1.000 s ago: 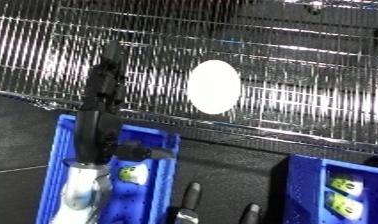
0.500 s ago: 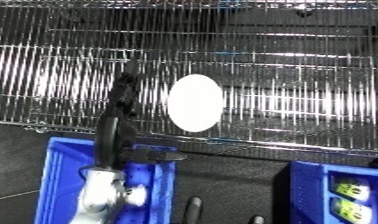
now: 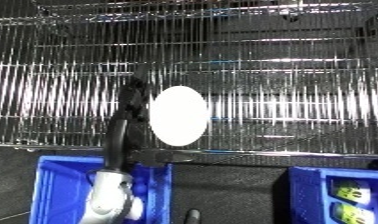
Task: Pick up the object and place it into the box
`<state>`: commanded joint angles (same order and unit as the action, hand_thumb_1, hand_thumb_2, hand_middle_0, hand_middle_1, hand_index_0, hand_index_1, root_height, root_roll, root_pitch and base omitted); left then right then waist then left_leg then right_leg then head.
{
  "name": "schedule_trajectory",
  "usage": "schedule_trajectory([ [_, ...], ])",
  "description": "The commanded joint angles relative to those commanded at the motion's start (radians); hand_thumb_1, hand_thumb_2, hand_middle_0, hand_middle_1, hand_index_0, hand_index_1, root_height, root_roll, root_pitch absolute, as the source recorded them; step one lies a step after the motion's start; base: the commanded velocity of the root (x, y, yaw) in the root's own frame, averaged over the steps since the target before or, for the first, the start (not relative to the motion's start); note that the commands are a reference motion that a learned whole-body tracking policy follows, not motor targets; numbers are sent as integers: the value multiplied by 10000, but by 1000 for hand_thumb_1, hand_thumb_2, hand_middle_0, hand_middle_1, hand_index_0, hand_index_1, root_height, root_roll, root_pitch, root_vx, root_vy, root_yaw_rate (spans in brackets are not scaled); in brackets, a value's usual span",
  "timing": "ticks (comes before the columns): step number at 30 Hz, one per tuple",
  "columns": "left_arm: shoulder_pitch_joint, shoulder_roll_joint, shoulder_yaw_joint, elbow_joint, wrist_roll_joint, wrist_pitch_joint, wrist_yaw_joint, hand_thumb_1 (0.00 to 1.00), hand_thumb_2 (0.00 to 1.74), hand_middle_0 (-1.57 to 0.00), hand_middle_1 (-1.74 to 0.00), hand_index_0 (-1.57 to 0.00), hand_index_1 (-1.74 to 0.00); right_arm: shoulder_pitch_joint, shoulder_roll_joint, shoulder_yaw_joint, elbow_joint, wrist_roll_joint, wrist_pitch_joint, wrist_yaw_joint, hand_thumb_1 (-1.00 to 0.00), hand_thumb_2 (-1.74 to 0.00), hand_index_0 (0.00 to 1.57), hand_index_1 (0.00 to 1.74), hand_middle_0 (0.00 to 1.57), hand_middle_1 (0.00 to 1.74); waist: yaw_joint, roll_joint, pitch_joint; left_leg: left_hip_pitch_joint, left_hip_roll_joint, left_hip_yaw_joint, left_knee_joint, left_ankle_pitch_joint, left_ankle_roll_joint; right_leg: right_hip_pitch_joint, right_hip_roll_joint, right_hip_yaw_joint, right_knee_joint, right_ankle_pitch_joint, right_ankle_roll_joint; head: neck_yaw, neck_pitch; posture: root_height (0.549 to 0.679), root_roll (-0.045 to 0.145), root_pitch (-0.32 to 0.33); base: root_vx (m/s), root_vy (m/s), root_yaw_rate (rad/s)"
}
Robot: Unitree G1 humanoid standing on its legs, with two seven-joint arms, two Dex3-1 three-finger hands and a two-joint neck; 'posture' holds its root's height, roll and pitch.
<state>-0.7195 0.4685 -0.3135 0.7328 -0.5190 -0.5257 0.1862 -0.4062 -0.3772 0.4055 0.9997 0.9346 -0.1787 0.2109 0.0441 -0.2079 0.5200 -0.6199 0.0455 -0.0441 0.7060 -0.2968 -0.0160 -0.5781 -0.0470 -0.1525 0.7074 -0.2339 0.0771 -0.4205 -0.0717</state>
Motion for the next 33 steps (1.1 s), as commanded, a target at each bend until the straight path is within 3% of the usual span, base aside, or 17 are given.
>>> schedule_trajectory([
  [10,-611,-210,-201,227,-174,267,-317,500,870,-785,-870,-785,-870,-39,115,126,-269,31,-118,-220,0,0,0,0,0,0,-186,-94,0,75,62,31,-10,-42,-53,49,6,40,-89,23,38,-214,24,637,-22,148,-1,-6,-21],
  [17,-777,-317,-301,331,-126,404,-380,850,1479,-1334,-1479,-1334,-1479,-16,193,125,-251,-37,-158,-290,0,0,0,0,0,0,-209,-50,0,208,33,43,-119,-45,-66,135,-36,43,-173,12,48,-247,-22,639,-19,147,-4,6,14],
  [22,-668,-341,-228,364,-562,562,-622,850,1479,-1334,-1479,-1334,-1479,-22,218,90,-151,-78,-153,-221,0,0,0,0,0,0,-148,29,0,335,-20,23,-224,-11,-75,232,-90,21,-218,-3,42,-283,-20,639,-15,142,-8,3,46],
  [28,-36,-643,196,26,-3888,1166,-2702,850,1479,-1334,-1479,-1334,-1479,-2,317,-48,-20,-214,-191,-276,0,0,0,0,0,0,9,235,0,588,-150,-5,-481,55,-90,432,-197,-22,-349,-34,35,-215,-6,642,-8,137,-17,2,92],
  [33,556,-805,534,-716,-5077,1165,-3681,850,1479,-1334,-1479,-1334,-1479,105,326,-263,50,-260,-250,-375,0,0,0,0,0,0,244,507,0,849,-330,-73,-758,143,-95,620,-342,-92,-428,-82,17,-73,-33,644,1,129,-19,9,138],
])
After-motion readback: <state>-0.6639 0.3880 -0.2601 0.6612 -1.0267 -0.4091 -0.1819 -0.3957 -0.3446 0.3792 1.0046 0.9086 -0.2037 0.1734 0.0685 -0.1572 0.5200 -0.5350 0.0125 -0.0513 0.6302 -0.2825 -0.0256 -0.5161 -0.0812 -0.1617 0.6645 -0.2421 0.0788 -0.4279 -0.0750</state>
